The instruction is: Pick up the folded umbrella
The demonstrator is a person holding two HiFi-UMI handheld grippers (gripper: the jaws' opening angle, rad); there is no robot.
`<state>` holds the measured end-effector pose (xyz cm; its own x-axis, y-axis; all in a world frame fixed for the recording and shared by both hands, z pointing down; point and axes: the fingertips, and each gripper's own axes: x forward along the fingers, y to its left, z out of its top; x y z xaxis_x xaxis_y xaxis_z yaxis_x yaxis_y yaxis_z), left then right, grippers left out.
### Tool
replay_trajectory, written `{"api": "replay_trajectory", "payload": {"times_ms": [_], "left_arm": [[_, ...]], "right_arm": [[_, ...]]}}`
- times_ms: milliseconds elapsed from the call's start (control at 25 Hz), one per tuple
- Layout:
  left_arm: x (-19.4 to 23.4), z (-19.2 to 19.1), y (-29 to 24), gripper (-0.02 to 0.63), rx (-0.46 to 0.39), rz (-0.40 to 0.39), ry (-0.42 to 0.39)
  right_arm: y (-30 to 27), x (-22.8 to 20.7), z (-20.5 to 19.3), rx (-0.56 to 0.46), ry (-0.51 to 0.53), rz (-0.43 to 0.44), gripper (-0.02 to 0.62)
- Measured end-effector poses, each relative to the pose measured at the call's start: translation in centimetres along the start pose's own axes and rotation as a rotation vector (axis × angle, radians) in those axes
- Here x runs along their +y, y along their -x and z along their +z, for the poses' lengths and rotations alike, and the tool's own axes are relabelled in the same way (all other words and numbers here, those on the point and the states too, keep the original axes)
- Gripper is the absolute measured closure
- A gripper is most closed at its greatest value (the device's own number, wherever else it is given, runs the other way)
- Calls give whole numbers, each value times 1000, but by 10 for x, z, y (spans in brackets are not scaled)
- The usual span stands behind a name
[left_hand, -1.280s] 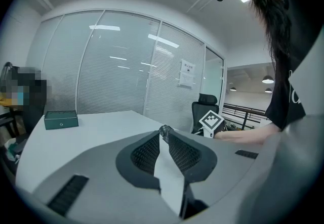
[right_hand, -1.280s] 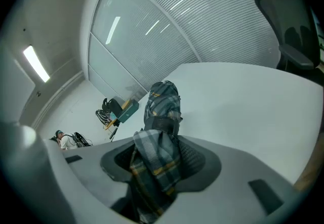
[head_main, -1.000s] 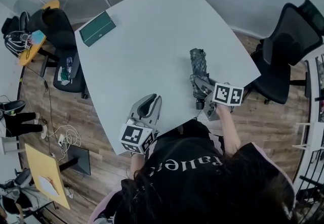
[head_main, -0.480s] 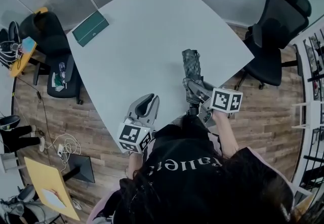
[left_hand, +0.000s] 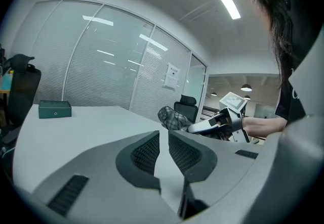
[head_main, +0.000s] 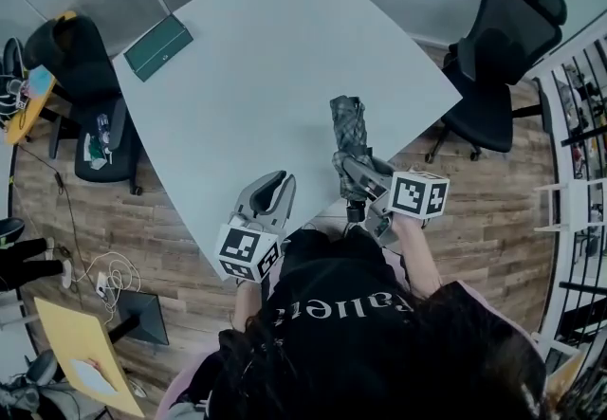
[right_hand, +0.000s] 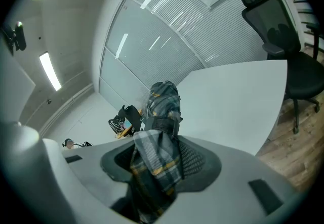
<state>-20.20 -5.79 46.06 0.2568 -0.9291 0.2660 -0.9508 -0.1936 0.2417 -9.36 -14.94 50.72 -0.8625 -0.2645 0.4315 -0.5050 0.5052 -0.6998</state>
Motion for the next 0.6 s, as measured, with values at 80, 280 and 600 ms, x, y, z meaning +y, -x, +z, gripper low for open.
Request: {"api": "replay_trajectory", "payload": {"times_ms": [80,280,600], "left_arm": [[-5,0,2,534,-4,3,-2],[-14,1,5,534,-15,21,-3],[-54,-7,6,534,-15,71,7]], "right_arm": [[6,2,-2,5,8,1,399],[18,4,-8,24,37,14,399],[52,0,-21,62,50,60,399]]}}
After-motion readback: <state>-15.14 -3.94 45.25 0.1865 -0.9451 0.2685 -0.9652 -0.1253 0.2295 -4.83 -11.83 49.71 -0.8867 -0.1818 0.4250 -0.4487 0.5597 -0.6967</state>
